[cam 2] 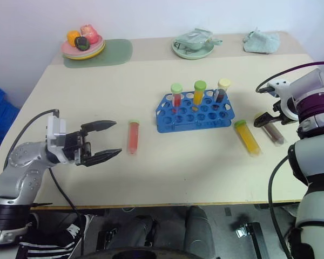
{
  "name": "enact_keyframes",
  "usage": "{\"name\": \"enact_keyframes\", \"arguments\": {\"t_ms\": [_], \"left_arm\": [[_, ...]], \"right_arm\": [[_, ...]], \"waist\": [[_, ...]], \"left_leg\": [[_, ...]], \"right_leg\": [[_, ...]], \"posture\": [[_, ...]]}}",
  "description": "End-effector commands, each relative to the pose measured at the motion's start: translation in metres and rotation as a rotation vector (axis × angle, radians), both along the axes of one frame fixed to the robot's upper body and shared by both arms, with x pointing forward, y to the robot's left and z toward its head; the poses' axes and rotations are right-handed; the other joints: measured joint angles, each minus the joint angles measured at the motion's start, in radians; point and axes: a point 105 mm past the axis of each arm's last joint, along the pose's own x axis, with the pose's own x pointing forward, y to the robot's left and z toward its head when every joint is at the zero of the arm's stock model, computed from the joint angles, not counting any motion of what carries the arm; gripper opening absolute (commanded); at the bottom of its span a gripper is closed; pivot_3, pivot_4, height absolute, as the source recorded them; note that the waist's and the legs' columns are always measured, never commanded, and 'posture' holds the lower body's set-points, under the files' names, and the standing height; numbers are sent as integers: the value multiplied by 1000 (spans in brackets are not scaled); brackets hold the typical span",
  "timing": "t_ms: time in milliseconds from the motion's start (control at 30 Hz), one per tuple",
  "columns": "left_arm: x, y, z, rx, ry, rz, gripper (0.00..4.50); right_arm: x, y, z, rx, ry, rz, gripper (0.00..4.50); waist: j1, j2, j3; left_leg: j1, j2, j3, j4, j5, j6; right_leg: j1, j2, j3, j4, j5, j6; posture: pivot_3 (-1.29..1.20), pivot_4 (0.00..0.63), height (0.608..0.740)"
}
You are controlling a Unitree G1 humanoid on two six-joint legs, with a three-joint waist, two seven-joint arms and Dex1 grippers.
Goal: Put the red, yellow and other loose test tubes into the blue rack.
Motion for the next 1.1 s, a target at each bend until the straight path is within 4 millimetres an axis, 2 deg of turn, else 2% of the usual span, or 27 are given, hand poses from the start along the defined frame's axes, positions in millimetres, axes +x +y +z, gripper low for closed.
{"name": "enact_keyframes", "arguments": {"t_ms": [33, 567, 633, 700, 833, 1100], "left_arm": [[-4, 3, 11, 0, -52, 10, 4421], [-7, 6, 9, 4, -50, 20, 4421], [-7, 7, 9, 4, -51, 21, 4500], [-8, 7, 8, 5, -52, 21, 4500], [-8, 7, 8, 4, -53, 22, 4500], [-6, 7, 9, 5, -57, 19, 4500]], "right_arm": [[5, -1, 11, -2, -42, 4, 4500], [8, -4, -4, 21, -68, 1, 4500], [7, -5, -6, 20, -68, 0, 3942], [7, -6, -7, 10, -66, 4, 3201], [6, -7, -10, 1, -53, 14, 1279], [7, -8, -9, -4, -59, 33, 1279]], "waist": [[-1, 0, 0], [-1, 0, 0], [-1, 0, 0], [-1, 0, 0], [-1, 0, 0], [-1, 0, 0]], "left_leg": [[0, 0, 0, 0, 0, 0], [0, 0, 1, 0, 0, 0], [0, 0, 1, 0, 0, 0], [0, 0, 1, 0, 0, 0], [0, 0, 1, 0, 0, 0], [0, 0, 1, 0, 0, 0]], "right_leg": [[0, 0, 0, 0, 0, 0], [0, 0, 1, 0, 0, 0], [0, 0, 1, 0, 0, 0], [0, 0, 1, 0, 0, 0], [0, 0, 1, 0, 0, 0], [0, 0, 1, 0, 0, 0]], "posture": [[0, 150, 740], [0, 150, 740], [0, 150, 740], [0, 150, 740], [0, 150, 740], [0, 150, 740]]}}
